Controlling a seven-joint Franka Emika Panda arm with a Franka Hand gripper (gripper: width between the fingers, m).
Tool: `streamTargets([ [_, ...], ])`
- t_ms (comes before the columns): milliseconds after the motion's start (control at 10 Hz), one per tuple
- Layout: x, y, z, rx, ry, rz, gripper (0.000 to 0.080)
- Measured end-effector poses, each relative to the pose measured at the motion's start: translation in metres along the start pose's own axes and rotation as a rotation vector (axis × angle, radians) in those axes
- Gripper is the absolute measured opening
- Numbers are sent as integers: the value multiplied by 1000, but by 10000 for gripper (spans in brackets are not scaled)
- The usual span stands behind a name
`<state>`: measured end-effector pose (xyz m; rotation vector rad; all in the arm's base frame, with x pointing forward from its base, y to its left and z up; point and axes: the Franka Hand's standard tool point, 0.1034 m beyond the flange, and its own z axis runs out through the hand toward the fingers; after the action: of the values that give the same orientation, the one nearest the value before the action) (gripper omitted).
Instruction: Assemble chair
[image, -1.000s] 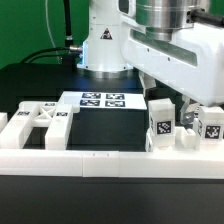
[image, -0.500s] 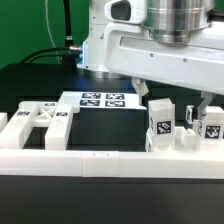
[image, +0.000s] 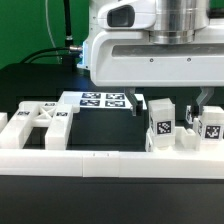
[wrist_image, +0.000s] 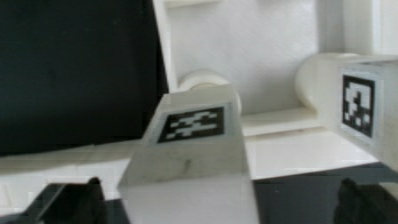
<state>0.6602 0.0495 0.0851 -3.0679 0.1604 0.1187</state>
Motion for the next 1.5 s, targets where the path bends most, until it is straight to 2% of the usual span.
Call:
streamTargets([
  [300,0,2,0,-6,0,-134,648],
  [500,0,2,0,-6,-1,-114,383],
  [600,0,2,0,-6,-1,-114,285],
  [900,0,2,0,-6,1,-70,285],
  [1400,-4,3,1,-12,88,489,285],
  [1500,-4,3,1,-11,88,493,287],
])
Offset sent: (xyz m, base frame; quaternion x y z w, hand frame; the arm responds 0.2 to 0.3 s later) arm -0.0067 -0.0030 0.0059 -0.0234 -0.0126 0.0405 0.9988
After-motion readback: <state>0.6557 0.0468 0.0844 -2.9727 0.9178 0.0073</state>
